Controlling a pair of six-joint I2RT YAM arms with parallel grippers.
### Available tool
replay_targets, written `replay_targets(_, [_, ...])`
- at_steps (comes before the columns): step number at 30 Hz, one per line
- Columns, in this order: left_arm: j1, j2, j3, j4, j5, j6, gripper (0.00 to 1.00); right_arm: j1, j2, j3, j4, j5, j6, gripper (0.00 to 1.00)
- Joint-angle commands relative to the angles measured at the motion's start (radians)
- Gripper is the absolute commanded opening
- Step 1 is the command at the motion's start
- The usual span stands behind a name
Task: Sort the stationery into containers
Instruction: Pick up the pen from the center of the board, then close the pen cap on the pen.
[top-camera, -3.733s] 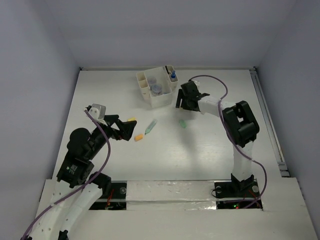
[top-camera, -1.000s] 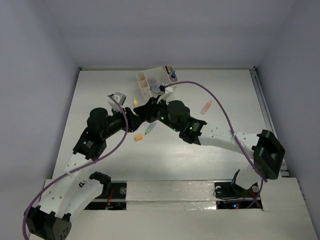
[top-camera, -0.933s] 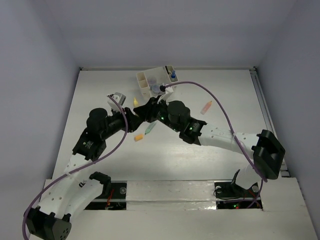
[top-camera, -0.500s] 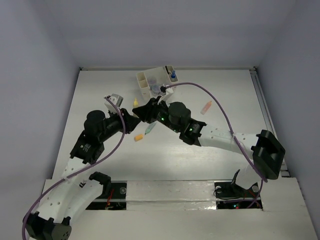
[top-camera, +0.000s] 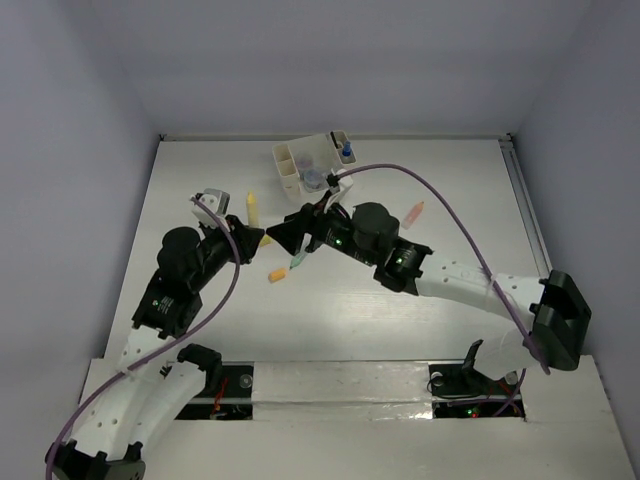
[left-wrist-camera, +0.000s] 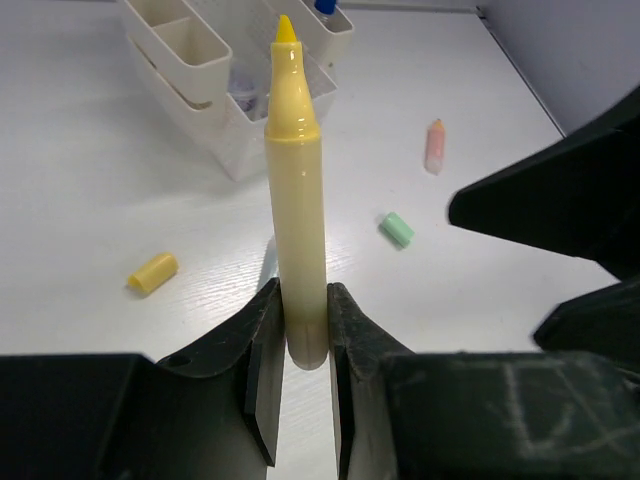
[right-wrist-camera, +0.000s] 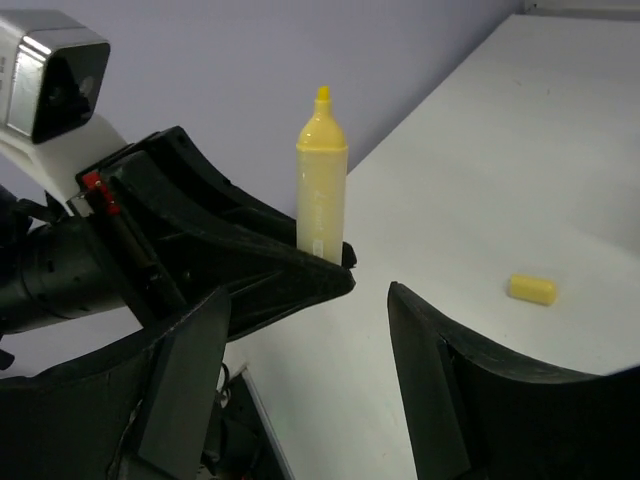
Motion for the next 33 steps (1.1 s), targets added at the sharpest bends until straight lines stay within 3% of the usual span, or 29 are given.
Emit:
replay_targets(1, [0.025, -0.058, 0.037, 0.022, -0.067, 0.007, 0.0, -0.007, -0.016, -0.009, 0.003, -0.029, -0.034, 0.7])
replay_targets(9, [0.045, -0.19, 0.028, 0.016, -0.166, -0.004, 0.0, -0.025, 0.207, 0.117, -0.189, 0.118, 0.015, 0.71])
replay_targets(19, [0.045, -0.219, 0.022, 0.025, -0.119, -0.005, 0.0, -0.034, 0.617, 0.451, -0.315, 0.098, 0.081, 0.77])
replay_targets(27, [0.036, -0.241, 0.019, 0.021, -0.116, -0.007, 0.0, -0.074, 0.757, 0.563, -0.358, 0.156, 0.116, 0.7])
replay_targets(33, [0.027, -0.248, 0.019, 0.021, -0.113, -0.01, 0.0, -0.074, 0.824, 0.594, -0.362, 0.109, 0.142, 0.77])
